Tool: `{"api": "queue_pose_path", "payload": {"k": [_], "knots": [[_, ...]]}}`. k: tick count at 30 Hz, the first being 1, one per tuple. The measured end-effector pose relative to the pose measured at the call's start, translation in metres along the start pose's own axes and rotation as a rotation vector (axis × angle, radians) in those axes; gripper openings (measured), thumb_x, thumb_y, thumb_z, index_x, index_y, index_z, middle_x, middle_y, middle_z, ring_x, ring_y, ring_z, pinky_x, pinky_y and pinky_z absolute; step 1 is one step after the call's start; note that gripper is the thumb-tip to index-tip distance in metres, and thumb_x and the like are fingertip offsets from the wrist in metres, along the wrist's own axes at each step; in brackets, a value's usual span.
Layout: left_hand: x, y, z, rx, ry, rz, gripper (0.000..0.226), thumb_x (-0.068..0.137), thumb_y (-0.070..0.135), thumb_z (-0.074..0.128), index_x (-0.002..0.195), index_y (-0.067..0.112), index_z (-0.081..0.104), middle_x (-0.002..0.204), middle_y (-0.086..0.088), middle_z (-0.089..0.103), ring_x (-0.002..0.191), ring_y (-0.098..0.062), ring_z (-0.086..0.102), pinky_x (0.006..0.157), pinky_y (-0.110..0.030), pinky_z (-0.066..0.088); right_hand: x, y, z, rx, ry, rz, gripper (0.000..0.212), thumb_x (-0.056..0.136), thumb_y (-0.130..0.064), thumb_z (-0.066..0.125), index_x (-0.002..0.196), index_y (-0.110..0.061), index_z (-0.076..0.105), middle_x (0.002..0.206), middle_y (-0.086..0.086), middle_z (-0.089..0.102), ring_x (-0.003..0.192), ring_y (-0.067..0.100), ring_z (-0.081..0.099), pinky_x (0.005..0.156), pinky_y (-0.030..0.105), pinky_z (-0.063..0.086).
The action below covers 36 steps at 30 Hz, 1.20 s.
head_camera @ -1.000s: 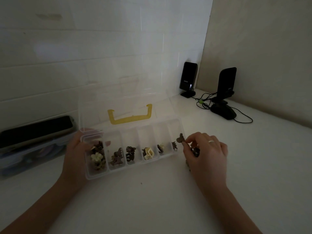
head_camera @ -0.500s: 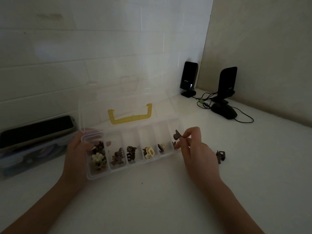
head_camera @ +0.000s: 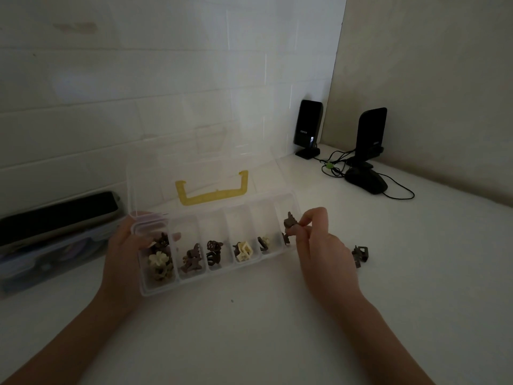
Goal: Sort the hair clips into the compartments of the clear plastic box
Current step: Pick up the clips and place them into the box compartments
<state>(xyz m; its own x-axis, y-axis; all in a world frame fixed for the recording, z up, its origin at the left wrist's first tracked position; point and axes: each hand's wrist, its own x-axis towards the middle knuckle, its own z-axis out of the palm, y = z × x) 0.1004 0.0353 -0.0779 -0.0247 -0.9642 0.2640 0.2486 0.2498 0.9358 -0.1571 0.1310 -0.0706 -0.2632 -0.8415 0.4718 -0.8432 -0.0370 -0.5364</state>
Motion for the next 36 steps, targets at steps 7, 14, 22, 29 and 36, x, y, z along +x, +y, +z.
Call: {"api": "queue_pose_path", "payload": {"k": [7,14,22,29,36], "knots": [[0.000,0.000,0.001,0.035,-0.007,0.016,0.034,0.090,-0.009,0.034,0.086,0.011,0.061,0.076,0.007,0.073,0.070,-0.012,0.071,0.057,-0.022,0.057,-0.002,0.000,-0.006,0.050,0.040,0.008,0.018,0.097,-0.026,0.036,0.092,-0.034,0.021,0.078,-0.008,0.069,0.064,0.023,0.064,0.061,0.039,0.051],[-0.001,0.002,0.002,0.061,-0.015,0.018,0.052,0.087,-0.009,0.034,0.072,0.026,0.070,0.073,0.009,0.071,0.070,-0.010,0.070,0.057,-0.021,0.056,-0.003,-0.004,-0.010,0.092,0.060,-0.005,0.012,0.095,-0.033,0.035,0.090,-0.033,0.024,0.082,-0.007,0.069,0.055,0.021,0.060,0.056,0.038,0.050],[0.000,0.001,0.001,0.029,0.004,-0.017,0.032,0.087,-0.007,0.037,0.087,0.012,0.063,0.076,0.002,0.073,0.071,-0.018,0.072,0.058,-0.028,0.058,-0.004,-0.011,-0.012,0.314,0.113,-0.074,0.017,0.090,-0.030,0.044,0.081,-0.038,0.032,0.103,-0.041,0.055,0.059,0.007,0.062,0.045,0.022,0.046],[0.000,0.001,0.001,0.026,0.001,-0.015,0.026,0.086,-0.007,0.037,0.092,0.006,0.060,0.076,0.000,0.071,0.070,-0.018,0.072,0.057,-0.028,0.058,-0.006,-0.008,-0.006,0.436,0.082,-0.139,0.034,0.080,-0.002,0.061,0.073,-0.029,0.042,0.103,-0.025,0.063,0.074,0.002,0.062,0.048,0.009,0.041],[-0.001,0.003,0.004,0.003,0.018,-0.009,0.026,0.087,-0.009,0.038,0.084,0.007,0.059,0.070,0.002,0.071,0.066,-0.016,0.071,0.054,-0.026,0.057,-0.001,-0.017,-0.009,0.294,-0.100,-0.263,0.041,0.088,-0.011,0.040,0.115,-0.041,0.049,0.088,-0.018,0.049,0.075,0.011,0.052,0.056,0.013,0.040]]}}
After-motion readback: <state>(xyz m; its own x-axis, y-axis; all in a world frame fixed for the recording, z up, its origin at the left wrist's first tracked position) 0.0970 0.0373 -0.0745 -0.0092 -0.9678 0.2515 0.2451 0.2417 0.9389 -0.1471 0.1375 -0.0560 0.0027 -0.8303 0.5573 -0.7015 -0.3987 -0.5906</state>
